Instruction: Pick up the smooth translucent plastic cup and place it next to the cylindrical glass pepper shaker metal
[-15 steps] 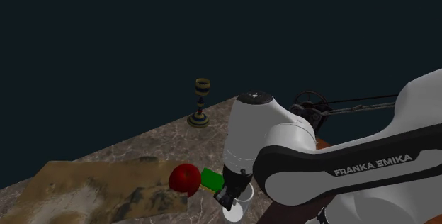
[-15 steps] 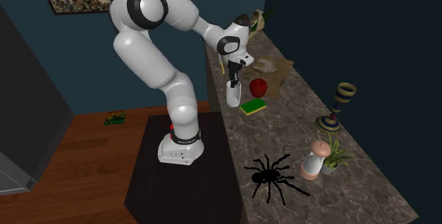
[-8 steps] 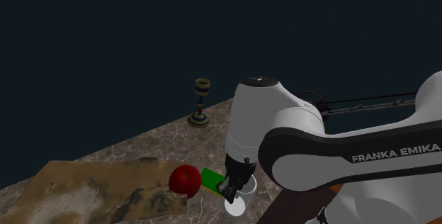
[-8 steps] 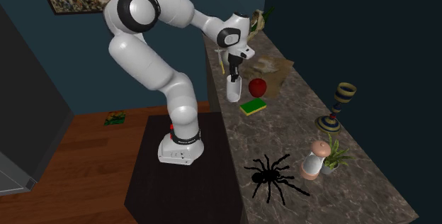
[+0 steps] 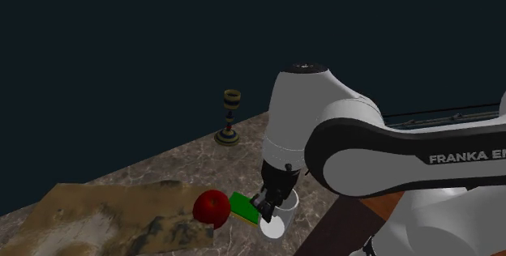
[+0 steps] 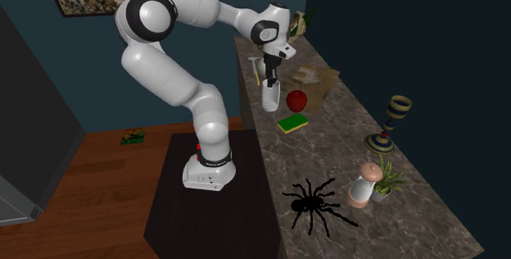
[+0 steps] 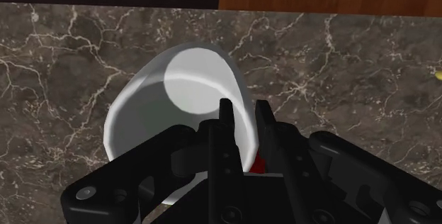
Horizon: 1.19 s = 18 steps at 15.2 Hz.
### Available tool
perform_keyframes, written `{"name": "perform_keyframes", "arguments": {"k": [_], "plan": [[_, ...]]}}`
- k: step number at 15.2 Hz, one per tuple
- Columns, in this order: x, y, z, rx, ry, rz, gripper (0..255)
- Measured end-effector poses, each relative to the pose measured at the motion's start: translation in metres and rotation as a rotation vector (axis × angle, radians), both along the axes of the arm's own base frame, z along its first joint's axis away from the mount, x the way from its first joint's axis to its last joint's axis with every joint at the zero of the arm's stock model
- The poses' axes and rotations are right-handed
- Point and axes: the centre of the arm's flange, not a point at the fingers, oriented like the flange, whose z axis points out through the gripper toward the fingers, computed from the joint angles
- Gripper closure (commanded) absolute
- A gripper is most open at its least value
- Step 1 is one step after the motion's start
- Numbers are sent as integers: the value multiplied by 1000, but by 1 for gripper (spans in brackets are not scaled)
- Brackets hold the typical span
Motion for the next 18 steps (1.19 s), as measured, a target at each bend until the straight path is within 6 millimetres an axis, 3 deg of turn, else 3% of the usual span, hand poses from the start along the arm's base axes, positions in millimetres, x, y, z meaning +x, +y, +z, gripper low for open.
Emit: {"name": "perform_keyframes", "arguments": {"k": [18], "plan": [[1, 1, 97, 0, 0, 0, 255]]}}
